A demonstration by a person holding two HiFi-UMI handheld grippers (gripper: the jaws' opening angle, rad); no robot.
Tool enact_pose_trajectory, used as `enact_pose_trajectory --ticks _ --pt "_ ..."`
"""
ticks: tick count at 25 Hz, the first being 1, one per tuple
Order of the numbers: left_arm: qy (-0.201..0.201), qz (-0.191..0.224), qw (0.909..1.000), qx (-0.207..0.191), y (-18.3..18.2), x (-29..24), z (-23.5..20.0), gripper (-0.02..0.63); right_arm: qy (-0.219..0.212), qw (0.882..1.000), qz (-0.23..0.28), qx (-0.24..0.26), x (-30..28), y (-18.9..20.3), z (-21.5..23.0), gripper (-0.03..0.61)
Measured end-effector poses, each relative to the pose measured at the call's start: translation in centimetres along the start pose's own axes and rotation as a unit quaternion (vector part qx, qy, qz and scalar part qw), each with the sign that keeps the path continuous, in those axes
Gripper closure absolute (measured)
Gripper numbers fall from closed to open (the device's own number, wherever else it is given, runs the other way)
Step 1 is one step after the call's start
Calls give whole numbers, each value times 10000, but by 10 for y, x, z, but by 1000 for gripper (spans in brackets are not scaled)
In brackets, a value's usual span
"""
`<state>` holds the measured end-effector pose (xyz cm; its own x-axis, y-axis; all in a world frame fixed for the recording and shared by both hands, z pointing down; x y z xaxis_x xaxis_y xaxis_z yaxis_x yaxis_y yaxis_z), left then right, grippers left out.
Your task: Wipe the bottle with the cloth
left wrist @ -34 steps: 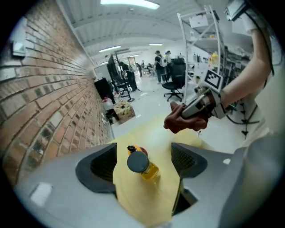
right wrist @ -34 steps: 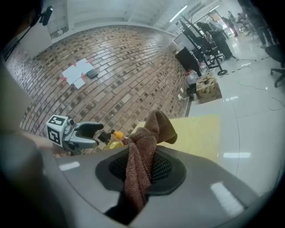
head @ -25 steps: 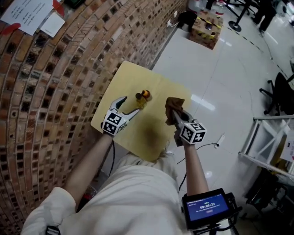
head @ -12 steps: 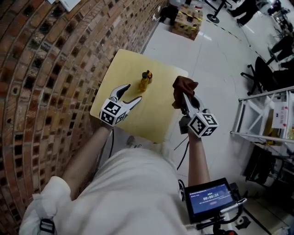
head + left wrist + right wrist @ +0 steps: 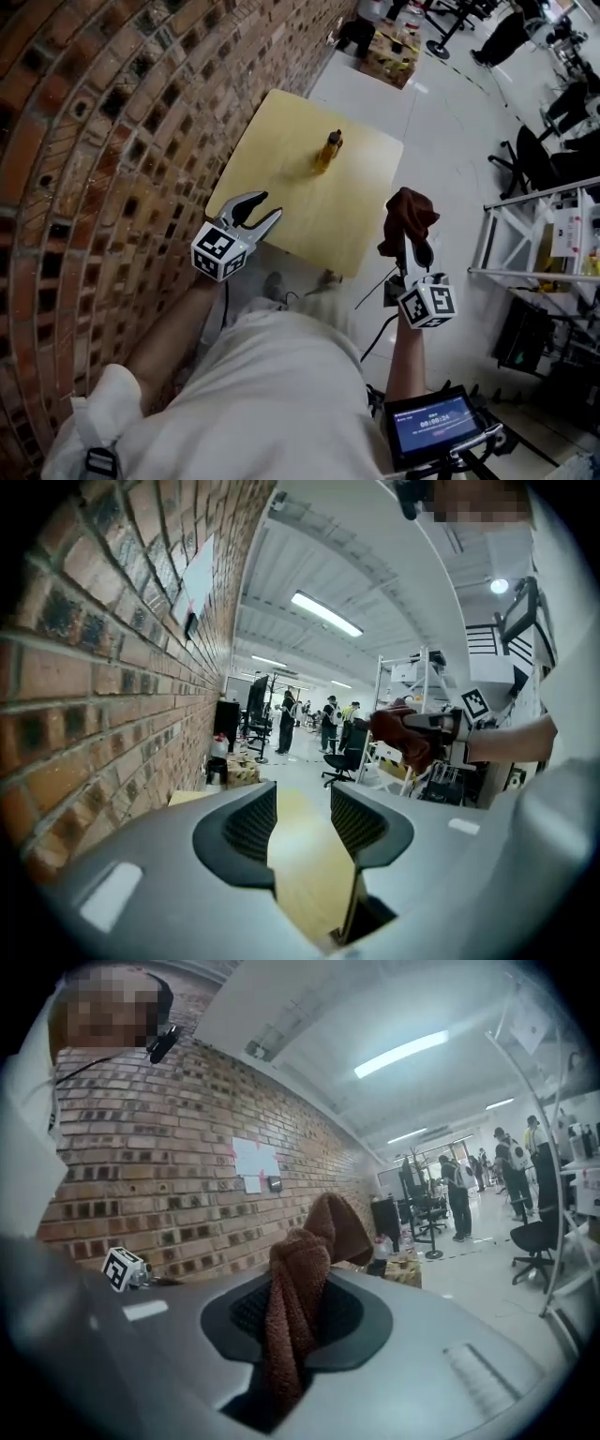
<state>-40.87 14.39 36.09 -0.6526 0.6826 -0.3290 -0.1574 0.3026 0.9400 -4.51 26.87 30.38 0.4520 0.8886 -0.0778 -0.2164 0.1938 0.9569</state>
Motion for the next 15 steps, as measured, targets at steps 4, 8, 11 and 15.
enact_pose_trajectory --ticks 4,8,11,15 --pt "-193 -132 9996 137 21 34 -4 447 172 9998 -66 -34 24 19 -23 509" --pt "-414 -271 9985 215 35 55 -3 463 253 9997 -27 -54 41 31 -33 509" --pt "-556 -393 9973 279 44 64 5 468 178 9998 -49 60 52 35 -38 509" --pt "-568 -660 9961 136 55 62 36 468 65 9998 20 177 77 34 -37 508"
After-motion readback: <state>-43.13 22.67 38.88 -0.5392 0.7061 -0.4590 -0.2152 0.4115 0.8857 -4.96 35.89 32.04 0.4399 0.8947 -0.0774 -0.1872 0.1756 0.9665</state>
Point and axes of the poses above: the fingertips, and each gripper's own axes: x backward along the fingers, z to its right, y out of its underside, the point moved 10 cm from there along x, backward along the fingers, and after that the axes turned 15 degrees about -y, right-handed, at the moved point
